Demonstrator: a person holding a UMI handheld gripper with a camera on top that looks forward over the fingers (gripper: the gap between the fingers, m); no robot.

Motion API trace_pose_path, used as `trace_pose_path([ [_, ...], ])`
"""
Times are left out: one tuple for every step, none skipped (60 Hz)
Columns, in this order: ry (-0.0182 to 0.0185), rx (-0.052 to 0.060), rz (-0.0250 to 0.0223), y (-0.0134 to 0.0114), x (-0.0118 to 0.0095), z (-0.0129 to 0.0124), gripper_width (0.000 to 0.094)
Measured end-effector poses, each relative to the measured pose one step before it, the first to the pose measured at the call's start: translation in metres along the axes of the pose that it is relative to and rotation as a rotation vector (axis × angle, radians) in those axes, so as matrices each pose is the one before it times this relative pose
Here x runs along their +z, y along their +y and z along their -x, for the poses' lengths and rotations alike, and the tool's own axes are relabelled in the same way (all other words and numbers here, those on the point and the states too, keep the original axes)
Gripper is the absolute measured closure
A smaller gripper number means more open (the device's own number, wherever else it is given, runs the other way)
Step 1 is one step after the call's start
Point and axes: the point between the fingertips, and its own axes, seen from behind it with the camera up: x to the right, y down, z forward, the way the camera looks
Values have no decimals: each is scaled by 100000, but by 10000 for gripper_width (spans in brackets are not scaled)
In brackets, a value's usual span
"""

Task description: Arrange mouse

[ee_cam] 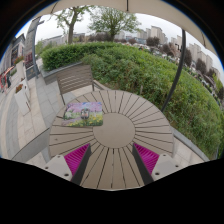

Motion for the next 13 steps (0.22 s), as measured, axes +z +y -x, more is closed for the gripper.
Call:
trace_pose_path([
  [-34, 46, 141, -28, 28, -18, 83],
  [-292, 134, 192, 13, 8, 57, 84],
  [-373, 250, 195, 11, -8, 88, 83],
  [-354, 309, 104, 35, -17, 108, 83],
  [-417, 351, -13, 201, -138, 33, 82],
  [-63, 76, 85, 29, -40, 73, 82],
  [114, -196, 41, 80, 23, -5, 85],
  [202, -285, 195, 31, -68, 101, 84],
  [115, -136, 394, 106, -25, 7, 86],
  [-58, 86, 484, 129, -42, 33, 86],
  [-195, 220, 427, 237, -32, 30, 87],
  [-410, 445, 291, 112, 35, 120, 86],
  [-506, 444, 214, 80, 49, 149, 85],
])
